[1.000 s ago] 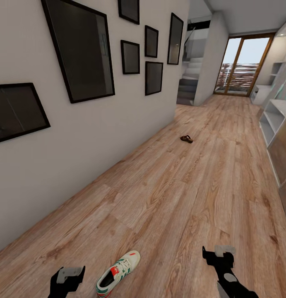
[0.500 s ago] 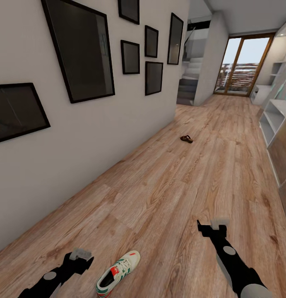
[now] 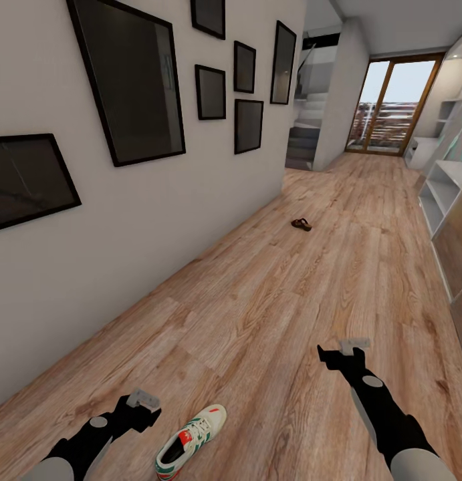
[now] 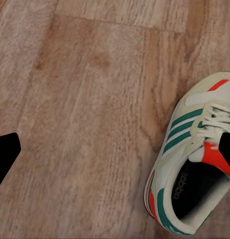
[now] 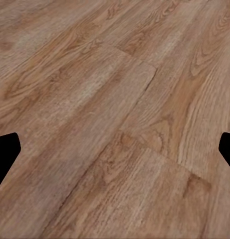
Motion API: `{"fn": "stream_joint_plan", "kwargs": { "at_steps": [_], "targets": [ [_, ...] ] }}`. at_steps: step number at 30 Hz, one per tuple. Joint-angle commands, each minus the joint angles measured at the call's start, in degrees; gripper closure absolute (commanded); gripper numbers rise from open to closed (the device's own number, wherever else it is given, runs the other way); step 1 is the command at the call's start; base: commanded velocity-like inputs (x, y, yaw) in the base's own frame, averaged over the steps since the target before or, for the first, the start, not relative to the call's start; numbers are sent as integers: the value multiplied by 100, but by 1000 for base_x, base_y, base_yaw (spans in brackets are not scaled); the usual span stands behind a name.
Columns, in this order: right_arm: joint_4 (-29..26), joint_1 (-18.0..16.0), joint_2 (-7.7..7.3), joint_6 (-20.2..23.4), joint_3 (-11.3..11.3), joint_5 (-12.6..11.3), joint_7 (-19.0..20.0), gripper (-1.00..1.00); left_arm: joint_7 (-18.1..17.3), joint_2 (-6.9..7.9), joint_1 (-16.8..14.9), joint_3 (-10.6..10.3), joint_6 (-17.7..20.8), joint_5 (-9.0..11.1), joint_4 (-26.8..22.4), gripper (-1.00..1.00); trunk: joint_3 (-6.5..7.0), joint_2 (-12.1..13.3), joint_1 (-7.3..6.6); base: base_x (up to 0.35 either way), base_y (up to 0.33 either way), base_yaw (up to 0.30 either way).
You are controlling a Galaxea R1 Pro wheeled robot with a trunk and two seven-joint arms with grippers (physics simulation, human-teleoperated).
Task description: Pick up the two gym shoes and the two sandals from the corridor floor and place them onto the hallstand (shoe rack) in the corridor, making sure they are on the rack and not on the floor. Arrange them so the two gym shoes are next to each other and the two sandals are next to each other.
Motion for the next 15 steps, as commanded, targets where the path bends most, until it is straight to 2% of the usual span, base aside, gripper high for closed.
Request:
{"fn": "stream_joint_plan", "kwargs": {
  "at_steps": [1,15],
  "targets": [
    [-45,-2,0,65,-26,62,56,-100,-27,-12,-8,33,-9,-74,15,-100,-5,-2,-1,0,0,0],
    [-142,-2,-10,123,-24,63,71,-100,-25,-19,43,38,-14,-96,22,-100,-5,-2,-1,0,0,-1]
  ]
}}
